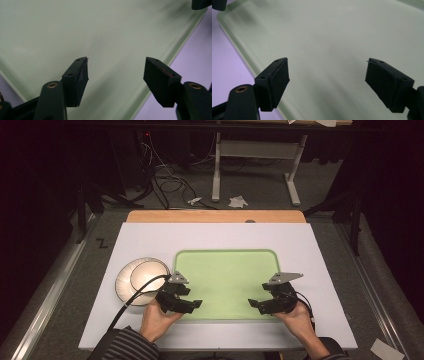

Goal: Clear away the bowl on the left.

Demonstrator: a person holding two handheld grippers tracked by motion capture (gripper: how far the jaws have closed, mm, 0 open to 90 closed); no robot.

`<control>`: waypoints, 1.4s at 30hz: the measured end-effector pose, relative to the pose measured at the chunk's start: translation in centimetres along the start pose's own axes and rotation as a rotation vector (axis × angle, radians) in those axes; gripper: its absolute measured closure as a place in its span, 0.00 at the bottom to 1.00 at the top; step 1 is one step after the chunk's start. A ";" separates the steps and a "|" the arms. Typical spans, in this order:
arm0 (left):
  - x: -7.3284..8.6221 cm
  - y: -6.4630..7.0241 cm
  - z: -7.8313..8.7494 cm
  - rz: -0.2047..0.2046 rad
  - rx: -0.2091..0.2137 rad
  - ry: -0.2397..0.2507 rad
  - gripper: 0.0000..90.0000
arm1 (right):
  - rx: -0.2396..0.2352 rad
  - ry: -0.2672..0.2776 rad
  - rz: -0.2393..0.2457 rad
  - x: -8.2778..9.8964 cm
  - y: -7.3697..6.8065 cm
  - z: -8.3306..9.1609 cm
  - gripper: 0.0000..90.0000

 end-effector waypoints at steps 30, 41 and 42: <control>-0.4 -1.2 1.6 -0.008 -0.049 0.031 0.41 | -0.005 -0.024 -0.015 0.2 0.0 -0.1 0.24; -0.8 -2.0 2.7 0.005 -0.079 0.089 0.39 | -0.010 -0.016 -0.011 0.3 0.1 0.2 0.26; -0.9 -2.1 2.8 0.007 -0.082 0.092 0.39 | -0.010 -0.016 -0.011 0.3 0.1 0.2 0.26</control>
Point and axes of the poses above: each handheld gripper's, and its own axes: z roughly backward along the jaws, x roughly out of its underside, y roughly to its right, the point moved 7 cm from there along -z, roughly forward along the jaws, and after that the axes turned 6 degrees about -x, right-handed, at the moved point
